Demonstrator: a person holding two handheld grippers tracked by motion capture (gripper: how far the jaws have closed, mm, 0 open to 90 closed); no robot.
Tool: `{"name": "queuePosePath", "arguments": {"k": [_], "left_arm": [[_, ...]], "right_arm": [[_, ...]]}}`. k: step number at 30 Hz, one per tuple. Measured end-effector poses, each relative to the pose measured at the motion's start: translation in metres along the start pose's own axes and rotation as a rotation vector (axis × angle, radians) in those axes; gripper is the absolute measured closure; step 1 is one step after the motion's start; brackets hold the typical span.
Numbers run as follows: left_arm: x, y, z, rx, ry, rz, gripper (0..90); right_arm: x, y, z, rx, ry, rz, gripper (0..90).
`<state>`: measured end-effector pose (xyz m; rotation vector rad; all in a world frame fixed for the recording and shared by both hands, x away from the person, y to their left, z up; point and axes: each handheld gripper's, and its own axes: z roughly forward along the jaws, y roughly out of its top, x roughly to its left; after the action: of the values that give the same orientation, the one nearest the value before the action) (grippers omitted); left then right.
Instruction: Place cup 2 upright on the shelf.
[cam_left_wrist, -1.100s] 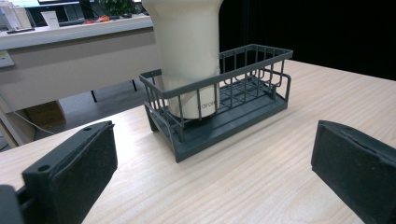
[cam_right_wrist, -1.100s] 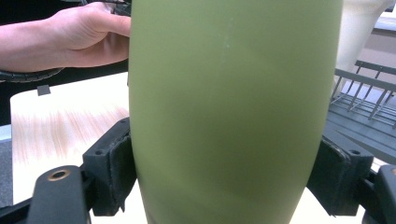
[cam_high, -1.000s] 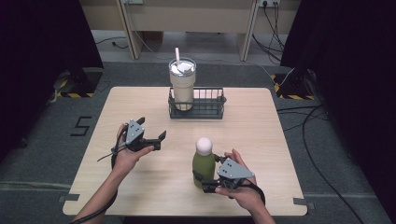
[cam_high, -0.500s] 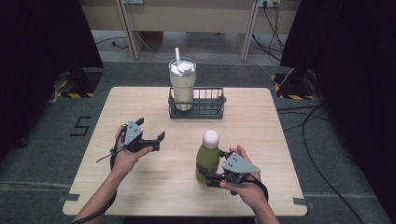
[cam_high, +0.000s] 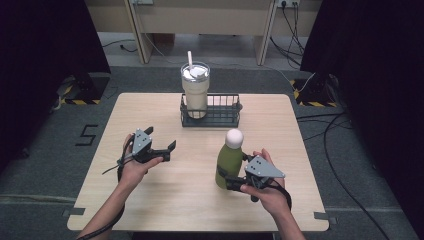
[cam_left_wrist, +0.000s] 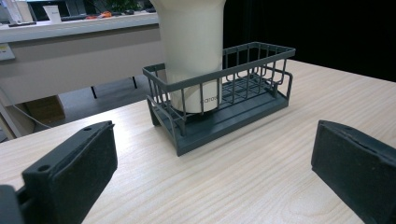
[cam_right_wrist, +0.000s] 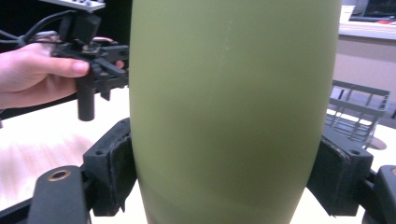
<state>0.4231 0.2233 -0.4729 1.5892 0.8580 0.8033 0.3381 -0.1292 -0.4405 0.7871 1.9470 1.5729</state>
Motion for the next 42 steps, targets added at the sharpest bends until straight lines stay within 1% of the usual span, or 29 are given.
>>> {"name": "queuePosePath", "arguments": {"k": [4,16,27,36,42], "left_arm": [[0.0,0.001,0.0,-0.002,0.001,-0.001,0.0],[0.0,0.001,-0.001,-0.003,0.0,-0.002,0.0],[0.0,0.0,-0.001,0.0,0.0,0.0,0.0],[-0.001,0.0,0.0,0.001,0.0,-0.001,0.0],[-0.001,0.0,-0.001,0.001,0.0,-0.001,0.0]], "right_arm": [[-0.006,0.004,0.002,-0.007,-0.024,0.01,21.0],[-0.023,0.019,0.009,-0.023,-0.09,0.011,21.0],[-0.035,0.027,0.019,-0.028,-0.12,0.02,21.0],[-0.047,0.037,0.026,-0.029,-0.164,0.023,21.0],[-0.053,0.043,0.031,-0.029,-0.189,0.017,21.0]]}}
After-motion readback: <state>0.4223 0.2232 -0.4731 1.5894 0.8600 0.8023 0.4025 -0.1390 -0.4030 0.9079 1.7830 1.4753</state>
